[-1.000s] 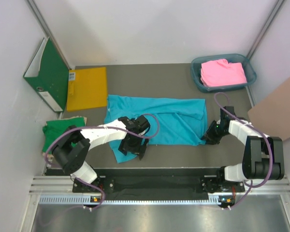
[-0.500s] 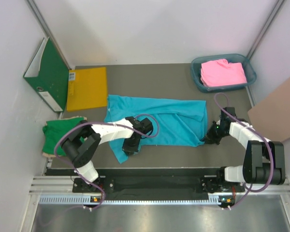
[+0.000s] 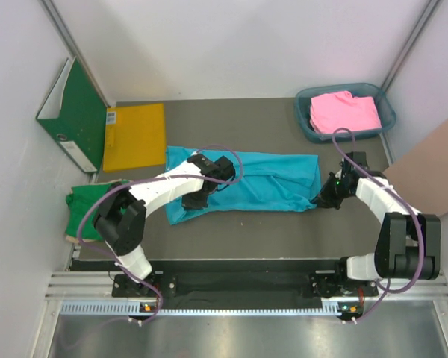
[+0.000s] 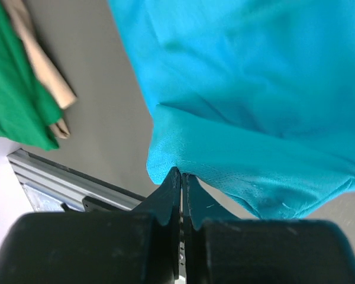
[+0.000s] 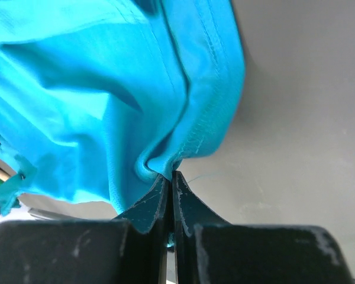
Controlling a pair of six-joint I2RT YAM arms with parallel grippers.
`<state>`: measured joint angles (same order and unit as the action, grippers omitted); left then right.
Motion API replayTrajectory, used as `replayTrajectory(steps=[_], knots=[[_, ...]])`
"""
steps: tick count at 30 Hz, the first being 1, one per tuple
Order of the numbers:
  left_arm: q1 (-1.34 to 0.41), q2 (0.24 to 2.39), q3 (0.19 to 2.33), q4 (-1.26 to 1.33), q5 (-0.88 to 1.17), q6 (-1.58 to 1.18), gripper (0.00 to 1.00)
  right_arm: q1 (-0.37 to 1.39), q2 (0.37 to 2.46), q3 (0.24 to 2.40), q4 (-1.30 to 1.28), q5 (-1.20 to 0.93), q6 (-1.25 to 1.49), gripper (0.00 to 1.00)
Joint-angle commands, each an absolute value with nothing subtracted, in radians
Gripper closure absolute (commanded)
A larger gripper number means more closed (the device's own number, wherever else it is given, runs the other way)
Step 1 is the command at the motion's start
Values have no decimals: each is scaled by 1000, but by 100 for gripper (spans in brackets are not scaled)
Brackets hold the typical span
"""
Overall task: Fold and stack the t-shirts
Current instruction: Fold the other side of the tshirt into a rectangle
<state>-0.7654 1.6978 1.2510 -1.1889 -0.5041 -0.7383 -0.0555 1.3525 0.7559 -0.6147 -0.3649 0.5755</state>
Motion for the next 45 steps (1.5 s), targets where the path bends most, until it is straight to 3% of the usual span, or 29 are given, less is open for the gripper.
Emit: replayTrajectory(steps=[1, 11, 22, 23, 24, 25, 26, 29, 32, 38, 39, 40, 42, 43, 45], knots=[[-716, 1750, 1359, -1267, -607, -753, 100, -60, 1402, 853, -591, -377, 555, 99], [-562, 1919, 1626, -1259, -707, -643, 100, -60, 1554, 982, -534, -380, 552, 98], [-528, 2172, 1959, -1282, -758, -563, 100, -60, 1768, 1109, -477, -367, 566, 94], [-525, 2189, 1977, -1288, -764, -558, 100, -60, 1779, 1129, -469, -365, 568, 90], [-525, 2203, 1996, -1293, -768, -552, 100, -60, 1790, 1138, -466, -365, 569, 74], [-522, 2230, 2029, -1296, -776, -542, 100, -60, 1807, 1146, -457, -365, 569, 65], [-519, 2243, 2045, -1296, -793, -535, 100, -60, 1815, 1157, -439, -365, 575, 46], [-503, 2298, 2121, -1310, -816, -515, 100, -58, 1819, 1167, -417, -353, 581, 23], [-480, 2347, 2198, -1305, -816, -486, 100, -58, 1802, 1169, -402, -331, 587, 13], [-466, 2411, 2292, -1215, -821, -396, 100, -58, 1775, 1164, -416, -327, 574, 10], [-463, 2434, 2316, -1210, -815, -388, 98, -58, 1769, 1161, -417, -324, 574, 10], [-459, 2445, 2327, -1206, -787, -374, 84, -58, 1764, 1158, -425, -322, 572, 10], [-450, 2468, 2350, -1212, -767, -382, 13, -58, 1741, 1149, -425, -321, 563, 9], [-445, 2470, 2352, -1218, -769, -403, 1, -55, 1732, 1147, -425, -318, 560, 9], [-445, 2439, 2324, -1216, -772, -417, 1, -51, 1701, 1149, -434, -304, 534, 7]])
